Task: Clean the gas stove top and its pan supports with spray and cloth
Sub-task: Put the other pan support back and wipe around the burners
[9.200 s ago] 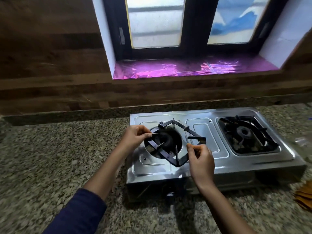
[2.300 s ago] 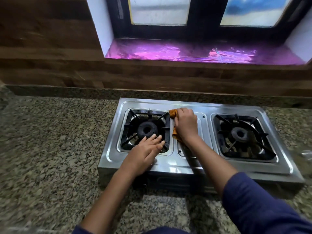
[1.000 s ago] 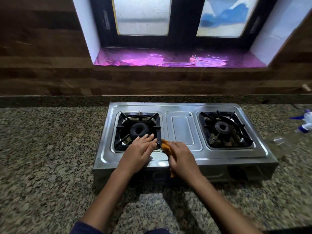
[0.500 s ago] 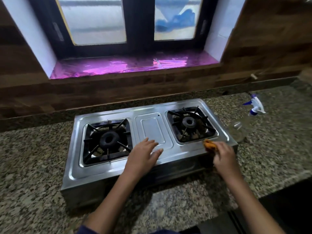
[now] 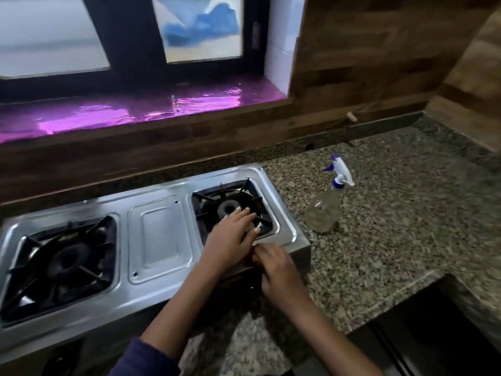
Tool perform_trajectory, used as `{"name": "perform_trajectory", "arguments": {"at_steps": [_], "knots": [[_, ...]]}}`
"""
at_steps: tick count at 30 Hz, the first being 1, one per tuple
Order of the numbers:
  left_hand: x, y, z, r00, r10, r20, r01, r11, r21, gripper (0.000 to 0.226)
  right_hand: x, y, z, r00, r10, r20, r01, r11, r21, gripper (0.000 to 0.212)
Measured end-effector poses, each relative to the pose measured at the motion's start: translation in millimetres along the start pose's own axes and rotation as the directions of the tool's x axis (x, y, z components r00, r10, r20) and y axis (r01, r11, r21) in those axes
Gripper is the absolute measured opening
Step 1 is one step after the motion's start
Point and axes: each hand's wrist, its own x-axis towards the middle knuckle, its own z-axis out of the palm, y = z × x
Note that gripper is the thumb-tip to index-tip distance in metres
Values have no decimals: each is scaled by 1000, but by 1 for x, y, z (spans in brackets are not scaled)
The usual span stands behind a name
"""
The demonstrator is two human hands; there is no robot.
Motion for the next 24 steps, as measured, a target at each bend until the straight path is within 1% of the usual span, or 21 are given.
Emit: {"name": "perform_trajectory", "arguments": {"at_steps": [2, 4, 6, 10, 12, 16, 19, 21, 24], "knots": [[15, 5, 11, 1000, -22, 18, 21, 999, 45, 53, 0, 36, -15, 993, 94, -69, -95, 995, -14, 48], [24, 8, 21, 997, -68, 24, 66, 996, 65, 57, 4, 68, -28, 979, 169, -111, -175, 984, -39, 48], [27, 10, 32, 994, -112, 13, 111, 993, 45, 57, 15, 89, -35, 975, 192, -113, -196, 980, -22, 44], [27, 12, 45, 983, -175, -62, 177, 984, 25, 54, 57, 101, -41, 962, 272, 12, -268, 937, 223, 37], [28, 13, 46, 978, -201, -59, 203, 979, 29, 54, 88, 103, -38, 960, 273, 62, -280, 928, 245, 36], [30, 14, 42, 976, -217, -27, 219, 975, 49, 56, 171, 107, -20, 960, 266, 92, -281, 930, 236, 35], [30, 15, 42, 972, -235, -21, 236, 970, 64, 56, 226, 114, -8, 956, 259, 136, -283, 935, 212, 39], [30, 16, 43, 968, -251, -32, 252, 965, 74, 56, 244, 119, -3, 952, 254, 170, -287, 935, 210, 41], [31, 19, 43, 965, -261, -40, 263, 962, 76, 55, 239, 124, -2, 961, 221, 164, -256, 936, 242, 44]]}}
